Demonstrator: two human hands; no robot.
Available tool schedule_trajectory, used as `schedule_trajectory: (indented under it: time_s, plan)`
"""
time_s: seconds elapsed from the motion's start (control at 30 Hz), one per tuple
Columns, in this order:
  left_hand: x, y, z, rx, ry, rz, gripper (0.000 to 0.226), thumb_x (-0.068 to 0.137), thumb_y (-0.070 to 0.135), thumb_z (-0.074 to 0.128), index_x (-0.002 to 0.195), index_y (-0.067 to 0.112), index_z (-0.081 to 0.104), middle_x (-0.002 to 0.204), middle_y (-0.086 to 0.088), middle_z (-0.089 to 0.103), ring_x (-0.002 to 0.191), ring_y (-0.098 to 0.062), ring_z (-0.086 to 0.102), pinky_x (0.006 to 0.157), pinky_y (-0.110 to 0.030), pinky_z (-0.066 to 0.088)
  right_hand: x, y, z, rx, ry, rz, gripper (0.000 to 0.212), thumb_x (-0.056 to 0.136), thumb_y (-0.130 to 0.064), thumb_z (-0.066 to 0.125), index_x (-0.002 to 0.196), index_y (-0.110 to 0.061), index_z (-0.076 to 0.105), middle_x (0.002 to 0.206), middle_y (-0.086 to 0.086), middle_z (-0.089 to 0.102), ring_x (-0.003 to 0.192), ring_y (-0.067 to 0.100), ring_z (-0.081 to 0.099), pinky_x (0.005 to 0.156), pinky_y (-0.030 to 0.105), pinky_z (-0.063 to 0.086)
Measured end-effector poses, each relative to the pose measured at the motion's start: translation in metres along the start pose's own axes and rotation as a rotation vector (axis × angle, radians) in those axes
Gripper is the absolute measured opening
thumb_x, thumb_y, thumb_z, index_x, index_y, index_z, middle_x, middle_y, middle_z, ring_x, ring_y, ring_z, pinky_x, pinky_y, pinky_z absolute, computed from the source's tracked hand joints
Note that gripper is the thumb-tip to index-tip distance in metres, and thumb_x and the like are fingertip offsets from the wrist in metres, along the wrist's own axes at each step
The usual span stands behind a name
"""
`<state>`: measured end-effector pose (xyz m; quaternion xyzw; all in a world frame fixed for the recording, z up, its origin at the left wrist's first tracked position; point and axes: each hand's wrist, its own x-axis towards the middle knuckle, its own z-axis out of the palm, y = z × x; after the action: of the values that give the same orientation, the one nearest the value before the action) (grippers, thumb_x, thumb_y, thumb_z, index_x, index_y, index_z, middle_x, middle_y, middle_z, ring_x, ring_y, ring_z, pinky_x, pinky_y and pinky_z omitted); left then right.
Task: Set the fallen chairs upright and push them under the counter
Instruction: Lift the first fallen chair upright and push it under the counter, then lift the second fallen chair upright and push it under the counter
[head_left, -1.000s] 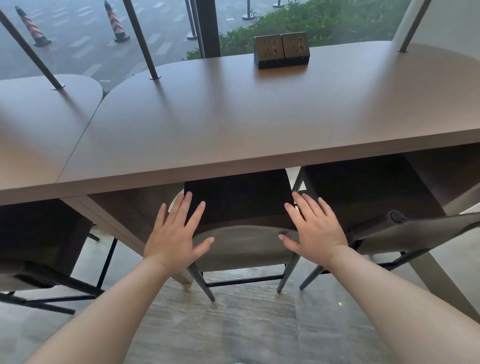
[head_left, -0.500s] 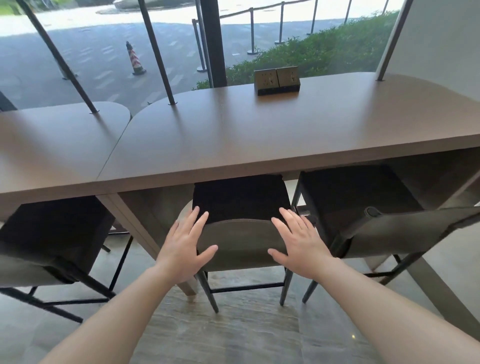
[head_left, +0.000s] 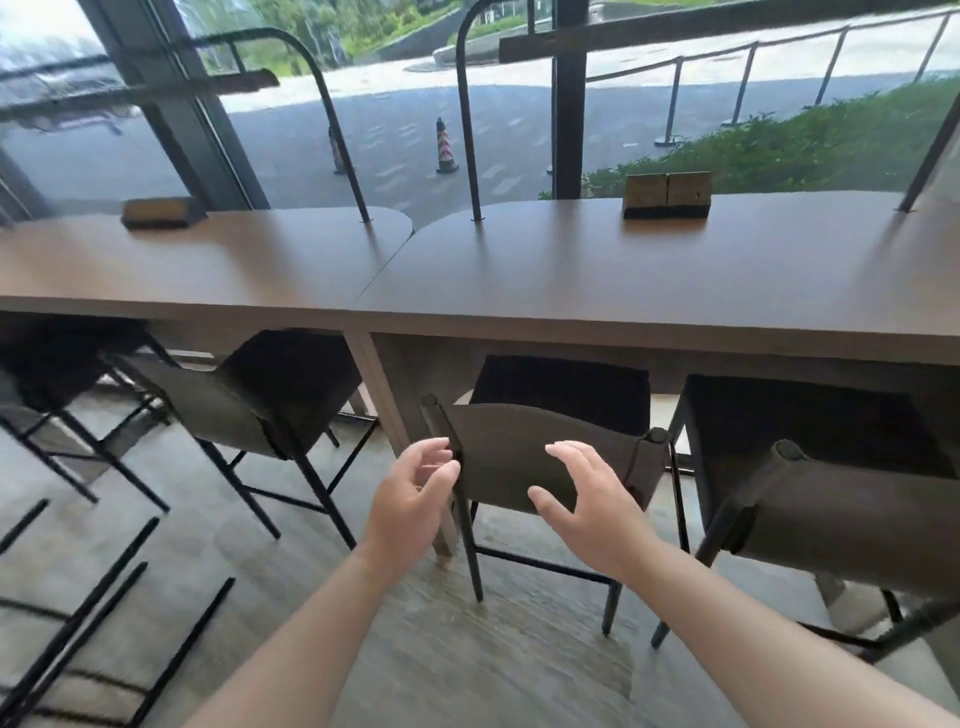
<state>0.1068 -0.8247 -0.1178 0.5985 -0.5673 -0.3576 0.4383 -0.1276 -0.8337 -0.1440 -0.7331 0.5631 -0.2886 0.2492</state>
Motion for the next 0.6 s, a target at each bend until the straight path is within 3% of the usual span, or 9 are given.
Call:
schedule_trajectory:
  time_s: [0.1,0.23,0.4,0.6]
  plan:
    - [-0.030,0.008,-0.022,-0.170,0.103,-0.100,0.025,0.080,0.049,0.058,0.101,0.043,0.069,0.101,0.012,0.072,0.095,-0.006,0.068,0.077,-0.020,0.049,-0.005,-0.027,0.012,0.202,-0.041,0.040,0.059,0.087,-0.059,0.050,0.139,-0.033,0.043,0.135,-0.023,0.043,0.124,-0.003,0.042,0.099,0.025,0.040]
    - [-0.060,0.008,-0.062,-0.268,0.225,-0.199,0.026,0.080,0.048,0.055,0.097,0.038,0.072,0.101,0.005,0.074,0.092,-0.012,0.070,0.079,-0.032,0.047,-0.006,-0.072,0.035,0.411,-0.090,0.057,0.042,0.092,-0.042,0.058,0.132,-0.029,0.052,0.125,-0.019,0.055,0.111,-0.003,0.053,0.093,0.026,0.047]
    - [-0.102,-0.006,-0.114,-0.291,0.377,-0.264,0.032,0.081,0.045,0.052,0.102,0.029,0.071,0.097,0.003,0.075,0.093,-0.017,0.071,0.076,-0.032,0.045,-0.012,-0.135,0.063,0.585,-0.210,0.039,0.027,0.095,-0.035,0.058,0.121,-0.033,0.054,0.113,-0.017,0.061,0.090,-0.012,0.057,0.064,0.004,0.043]
    - [-0.159,-0.026,-0.181,-0.358,0.524,-0.275,0.030,0.081,0.042,0.054,0.100,0.028,0.072,0.096,0.001,0.075,0.086,-0.013,0.070,0.076,-0.032,0.045,-0.032,-0.211,0.116,0.682,-0.337,0.011,0.020,0.096,-0.031,0.059,0.116,-0.030,0.057,0.111,-0.012,0.063,0.098,0.004,0.061,0.068,0.011,0.048]
